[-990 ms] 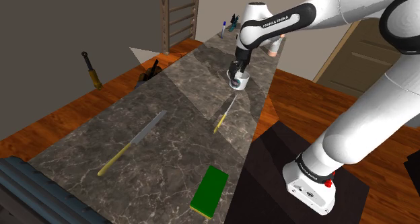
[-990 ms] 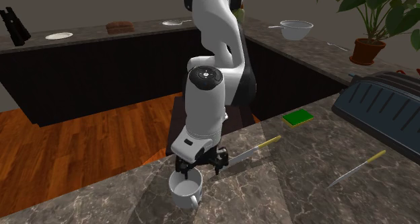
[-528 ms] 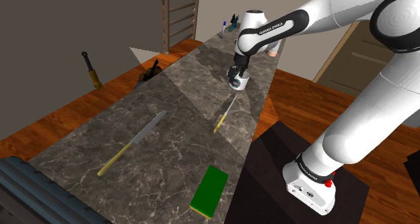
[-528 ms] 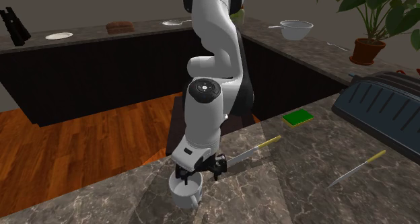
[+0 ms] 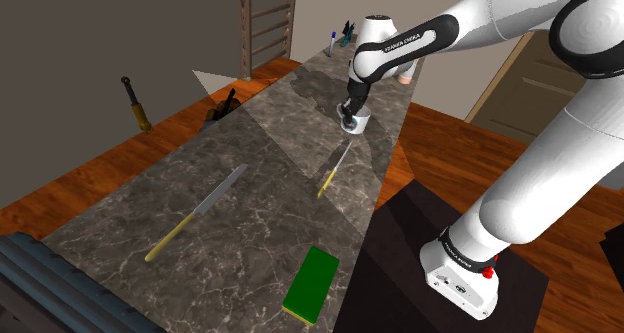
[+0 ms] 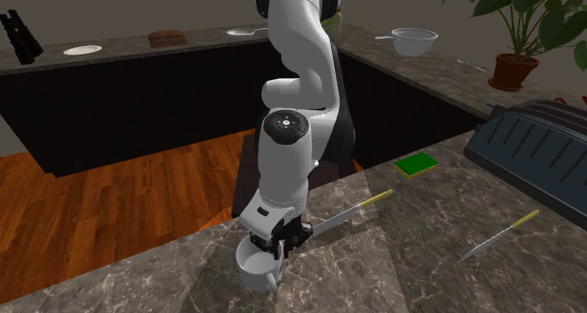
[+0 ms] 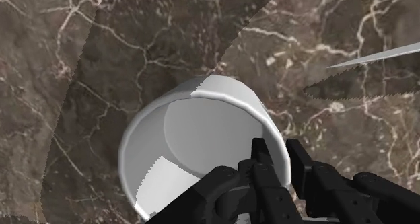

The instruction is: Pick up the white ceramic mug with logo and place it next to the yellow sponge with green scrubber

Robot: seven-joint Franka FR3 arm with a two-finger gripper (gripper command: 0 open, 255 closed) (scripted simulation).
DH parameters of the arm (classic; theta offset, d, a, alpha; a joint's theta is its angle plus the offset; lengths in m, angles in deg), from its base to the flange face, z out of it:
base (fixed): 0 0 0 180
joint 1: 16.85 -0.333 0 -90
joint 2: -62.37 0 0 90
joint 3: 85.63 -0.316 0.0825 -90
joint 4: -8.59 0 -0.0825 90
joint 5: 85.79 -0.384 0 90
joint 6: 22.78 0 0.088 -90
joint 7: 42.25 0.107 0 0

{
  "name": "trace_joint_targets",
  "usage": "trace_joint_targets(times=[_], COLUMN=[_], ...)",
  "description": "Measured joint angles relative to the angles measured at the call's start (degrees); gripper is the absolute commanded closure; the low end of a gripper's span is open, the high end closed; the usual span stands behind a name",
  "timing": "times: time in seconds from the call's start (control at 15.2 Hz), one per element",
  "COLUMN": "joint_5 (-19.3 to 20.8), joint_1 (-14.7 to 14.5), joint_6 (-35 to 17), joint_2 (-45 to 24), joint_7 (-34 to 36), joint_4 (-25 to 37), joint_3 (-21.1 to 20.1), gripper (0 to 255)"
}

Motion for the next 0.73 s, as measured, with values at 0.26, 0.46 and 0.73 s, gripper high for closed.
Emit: trace_joint_targets(times=[0.26, 0.46, 0.73], joint_5=[0.00, 0.00, 0.02], joint_1=[0.00, 0.00, -0.06], joint_6=[0.00, -0.01, 2.37], joint_2=[0.00, -0.01, 1.30], joint_7=[0.00, 0.00, -0.01], joint_4=[0.01, 0.01, 1.08], joint_3=[0.00, -0.01, -0.05], gripper=[255, 255, 255])
